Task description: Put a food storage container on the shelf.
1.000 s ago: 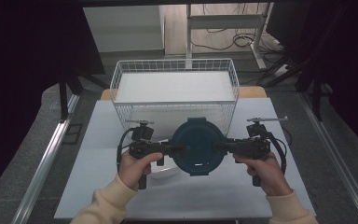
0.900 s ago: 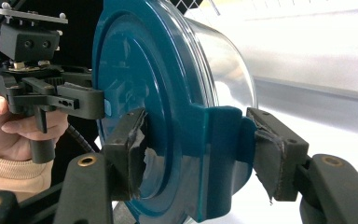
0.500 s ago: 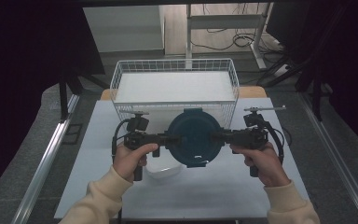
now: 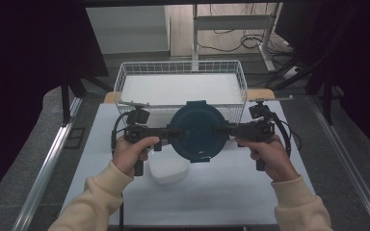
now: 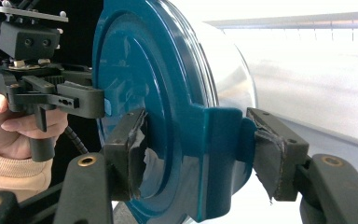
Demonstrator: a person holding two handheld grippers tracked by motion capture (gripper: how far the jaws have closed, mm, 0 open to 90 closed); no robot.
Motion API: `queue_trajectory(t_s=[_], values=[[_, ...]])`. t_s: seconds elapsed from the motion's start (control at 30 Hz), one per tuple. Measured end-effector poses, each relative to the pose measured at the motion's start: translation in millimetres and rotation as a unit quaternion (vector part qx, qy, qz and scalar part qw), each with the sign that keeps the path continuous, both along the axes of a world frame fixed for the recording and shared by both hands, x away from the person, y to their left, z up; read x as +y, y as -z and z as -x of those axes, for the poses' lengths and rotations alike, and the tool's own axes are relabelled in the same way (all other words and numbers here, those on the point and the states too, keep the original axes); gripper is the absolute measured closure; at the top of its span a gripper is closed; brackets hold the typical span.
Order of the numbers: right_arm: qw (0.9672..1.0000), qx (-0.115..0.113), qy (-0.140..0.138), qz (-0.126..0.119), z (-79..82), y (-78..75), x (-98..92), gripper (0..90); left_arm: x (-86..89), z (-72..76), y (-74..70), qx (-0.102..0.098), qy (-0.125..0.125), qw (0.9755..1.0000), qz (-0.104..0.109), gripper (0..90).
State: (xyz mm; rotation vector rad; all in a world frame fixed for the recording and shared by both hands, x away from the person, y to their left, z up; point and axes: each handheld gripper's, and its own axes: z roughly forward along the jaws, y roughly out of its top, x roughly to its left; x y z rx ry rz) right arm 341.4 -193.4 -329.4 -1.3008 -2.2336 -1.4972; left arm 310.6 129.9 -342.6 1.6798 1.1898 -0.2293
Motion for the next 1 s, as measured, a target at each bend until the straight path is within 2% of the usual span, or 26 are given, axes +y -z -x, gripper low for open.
queue_trajectory(t_s=[0.27,1.0], values=[[0.9999,-0.011,-0.002,-0.003,-8.2,-13.5,6.0,40.6,6.4,-8.1,-15.8,-0.009,0.001,0.9999,-0.004,41.2],[0.9997,-0.023,-0.007,0.0,-26.6,-44.5,17.5,40.6,17.1,-24.9,-43.6,-0.024,-0.006,0.9997,0.001,41.2]])
